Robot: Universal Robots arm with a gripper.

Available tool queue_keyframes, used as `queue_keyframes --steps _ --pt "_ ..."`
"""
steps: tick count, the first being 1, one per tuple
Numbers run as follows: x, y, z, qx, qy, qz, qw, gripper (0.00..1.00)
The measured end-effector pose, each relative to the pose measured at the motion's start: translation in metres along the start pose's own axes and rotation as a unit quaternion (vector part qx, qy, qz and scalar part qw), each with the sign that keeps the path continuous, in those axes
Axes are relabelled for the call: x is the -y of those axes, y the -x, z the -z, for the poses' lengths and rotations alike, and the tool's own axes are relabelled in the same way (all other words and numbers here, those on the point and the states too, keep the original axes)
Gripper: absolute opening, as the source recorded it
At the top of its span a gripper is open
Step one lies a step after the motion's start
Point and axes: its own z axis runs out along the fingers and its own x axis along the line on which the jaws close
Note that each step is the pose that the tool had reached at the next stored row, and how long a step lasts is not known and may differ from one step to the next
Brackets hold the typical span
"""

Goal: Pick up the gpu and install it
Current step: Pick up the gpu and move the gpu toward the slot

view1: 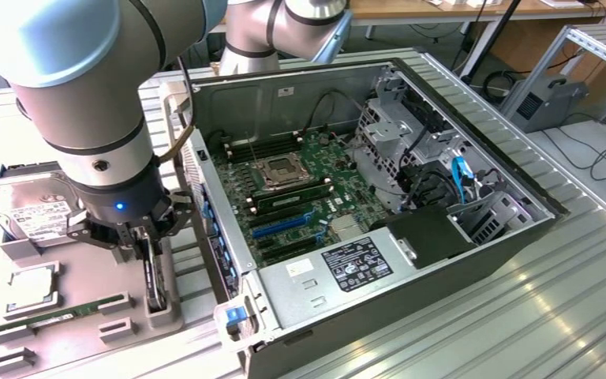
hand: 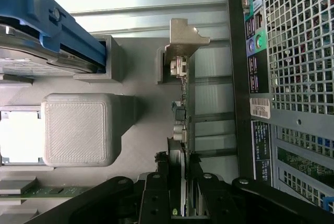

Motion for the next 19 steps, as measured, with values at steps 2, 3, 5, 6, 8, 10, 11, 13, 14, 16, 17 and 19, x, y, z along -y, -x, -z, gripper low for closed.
queue_keyframes --steps 2,3,5,6,8,10,11,13,14,16,17,19 --pt "0.0000 0.0000 0.0000 0.0000 0.0000 0.000 1.0000 0.26" --pt "0.0000 0.0000 0.0000 0.0000 0.0000 0.000 1.0000 0.26" --pt "0.0000 0.0000 0.0000 0.0000 0.0000 0.000 1.0000 0.26" --pt "0.0000 0.0000 0.0000 0.0000 0.0000 0.000 1.0000 0.26" --pt "0.0000 0.0000 0.0000 0.0001 0.0000 0.000 1.0000 0.26" --pt "0.0000 0.0000 0.0000 0.0001 0.0000 0.000 1.0000 0.26" --pt "0.0000 0.0000 0.0000 0.0000 0.0000 0.000 1.0000 0.26" --pt "0.0000 0.0000 0.0000 0.0000 0.0000 0.000 1.0000 0.26" --pt "0.0000 0.0000 0.0000 0.0000 0.0000 0.000 1.0000 0.26" --pt "-0.0002 0.0000 -0.0002 0.0002 -0.0001 0.000 1.0000 0.26" --pt "-0.0002 0.0000 0.0000 0.0002 -0.0003 0.000 1.0000 0.26" --pt "-0.0006 0.0000 0.0007 0.0001 -0.0009 0.000 1.0000 0.26"
